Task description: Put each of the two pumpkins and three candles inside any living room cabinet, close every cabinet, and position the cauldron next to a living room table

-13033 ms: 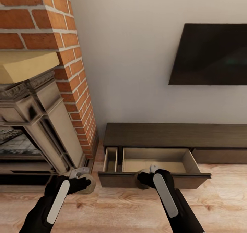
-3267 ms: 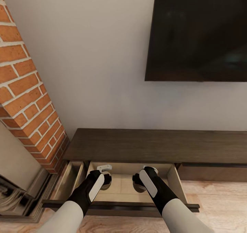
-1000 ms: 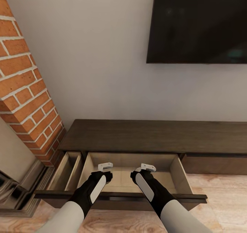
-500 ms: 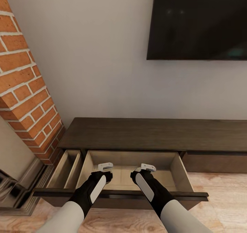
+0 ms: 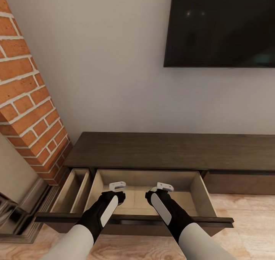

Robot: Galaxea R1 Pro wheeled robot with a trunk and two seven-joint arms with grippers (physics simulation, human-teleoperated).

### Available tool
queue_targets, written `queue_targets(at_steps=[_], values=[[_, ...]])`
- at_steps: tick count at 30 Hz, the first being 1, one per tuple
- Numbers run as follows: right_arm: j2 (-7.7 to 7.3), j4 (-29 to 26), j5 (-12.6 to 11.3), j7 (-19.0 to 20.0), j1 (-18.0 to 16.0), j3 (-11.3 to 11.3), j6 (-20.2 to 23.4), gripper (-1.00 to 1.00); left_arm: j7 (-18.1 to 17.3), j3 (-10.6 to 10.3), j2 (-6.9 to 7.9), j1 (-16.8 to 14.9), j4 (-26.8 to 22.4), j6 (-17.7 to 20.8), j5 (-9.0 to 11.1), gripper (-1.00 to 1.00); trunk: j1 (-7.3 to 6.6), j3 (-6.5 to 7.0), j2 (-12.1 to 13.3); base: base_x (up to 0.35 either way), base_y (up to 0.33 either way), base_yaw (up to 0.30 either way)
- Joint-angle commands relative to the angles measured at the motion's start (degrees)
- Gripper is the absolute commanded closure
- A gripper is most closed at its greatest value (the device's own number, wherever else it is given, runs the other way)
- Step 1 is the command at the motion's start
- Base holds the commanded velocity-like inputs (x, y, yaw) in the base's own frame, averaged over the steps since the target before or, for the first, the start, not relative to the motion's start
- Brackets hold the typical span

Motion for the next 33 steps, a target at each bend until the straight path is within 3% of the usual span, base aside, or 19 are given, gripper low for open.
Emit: queue_targets(at_steps=[1, 8, 30, 33], values=[[0.0, 0.0, 0.0, 0.0, 0.0, 0.0, 0.0, 1.0, 0.0, 0.0, 0.0, 0.0, 0.0, 0.0, 0.0, 1.0, 0.0, 0.0, 0.0, 0.004, 0.0, 0.0], [0.0, 0.0, 0.0, 0.0, 0.0, 0.0, 0.0, 1.0, 0.0, 0.0, 0.0, 0.0, 0.0, 0.0, 0.1, 1.0, 1.54, -1.26, -2.8, 0.001, 0.0, 0.0], [0.0, 0.0, -0.1, 0.0, 0.0, 0.0, 0.1, 1.0, 0.0, 0.1, 0.0, 0.0, -0.2, 0.1, 0.1, 1.0, 1.54, -1.26, -2.8, 0.064, 0.0, 0.0], [0.0, 0.0, -0.1, 0.0, 0.0, 0.0, 0.4, 1.0, 0.0, 0.1, 0.0, 0.0, -0.2, 0.1, 0.1, 1.0, 2.2, -1.8, -4.0, 0.003, 0.0, 0.0]])
